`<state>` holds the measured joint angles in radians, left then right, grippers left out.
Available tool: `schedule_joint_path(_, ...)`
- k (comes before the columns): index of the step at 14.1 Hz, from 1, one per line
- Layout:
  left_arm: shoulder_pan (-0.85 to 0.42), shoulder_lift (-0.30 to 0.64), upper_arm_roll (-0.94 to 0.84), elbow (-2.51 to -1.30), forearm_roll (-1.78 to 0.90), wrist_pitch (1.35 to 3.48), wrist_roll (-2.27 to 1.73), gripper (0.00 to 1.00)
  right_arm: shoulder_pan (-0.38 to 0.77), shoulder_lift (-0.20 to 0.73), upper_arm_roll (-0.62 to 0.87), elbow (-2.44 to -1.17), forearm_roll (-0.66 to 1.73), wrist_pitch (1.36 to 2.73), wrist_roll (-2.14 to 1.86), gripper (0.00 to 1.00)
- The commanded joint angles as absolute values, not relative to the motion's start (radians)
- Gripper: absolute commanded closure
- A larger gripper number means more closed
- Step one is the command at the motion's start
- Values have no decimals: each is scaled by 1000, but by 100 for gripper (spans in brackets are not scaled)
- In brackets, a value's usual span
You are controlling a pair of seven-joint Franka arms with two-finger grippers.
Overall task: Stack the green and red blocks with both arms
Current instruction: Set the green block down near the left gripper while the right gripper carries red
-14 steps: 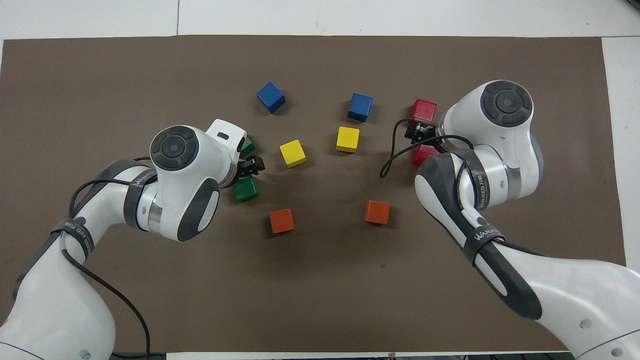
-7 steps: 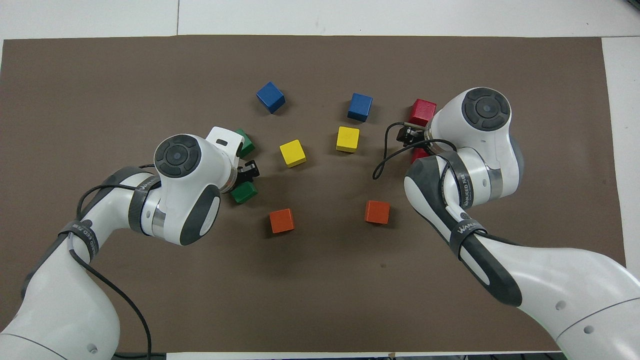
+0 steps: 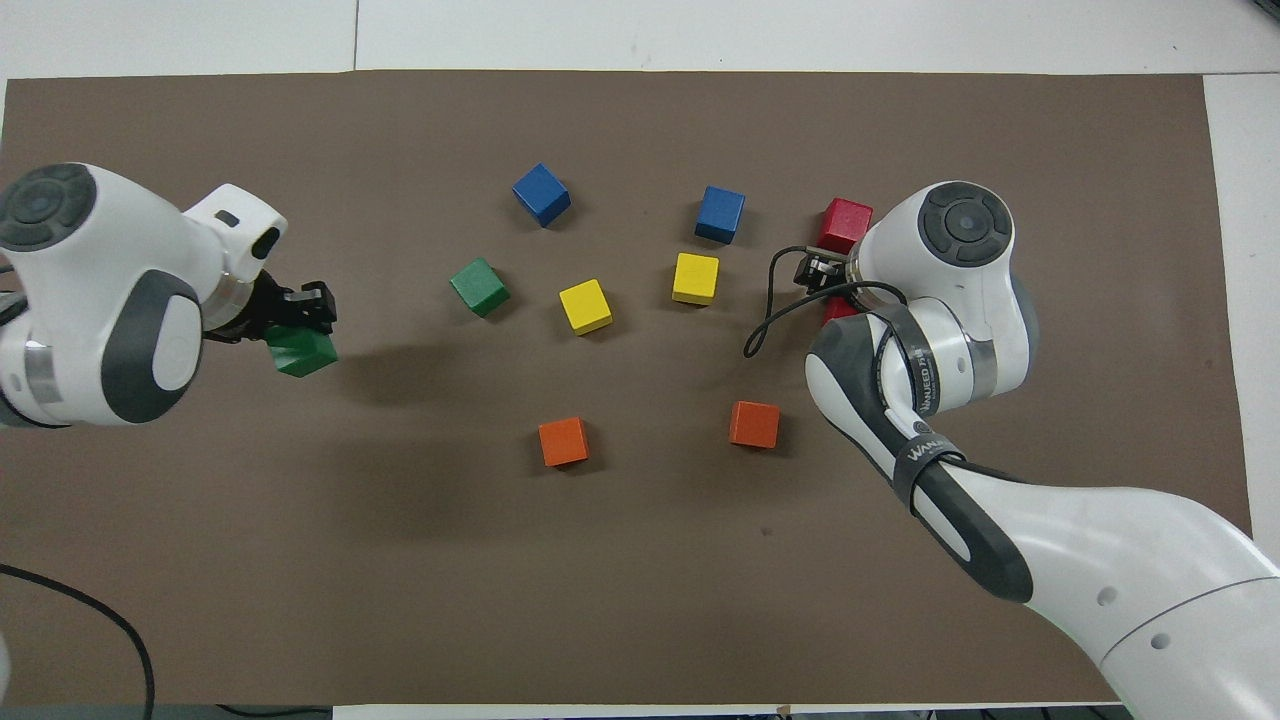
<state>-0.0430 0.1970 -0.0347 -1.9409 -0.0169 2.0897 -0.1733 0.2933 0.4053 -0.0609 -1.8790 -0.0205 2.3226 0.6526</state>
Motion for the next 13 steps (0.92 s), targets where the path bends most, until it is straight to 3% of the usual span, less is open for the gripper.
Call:
schedule_joint_path(1, 23, 216, -46, -1947, -17, 2140, 24, 100, 281, 397, -55, -1908, -2, 2349, 623, 61)
schedule_joint_path(3, 47, 253, -46, -1944, -17, 2180, 186, 100, 284, 397, -54, -1910, -2, 2345, 623, 100)
schedule_joint_path(7, 51, 299, -45, -1953, -18, 2233, 213, 100, 275, 382, -55, -1908, -2, 2312, 583, 100)
schedule_joint_path(13, 51, 299, -44, -2020, -17, 2312, 215, 100, 98, 209, -55, -1914, -2, 2083, 162, 100)
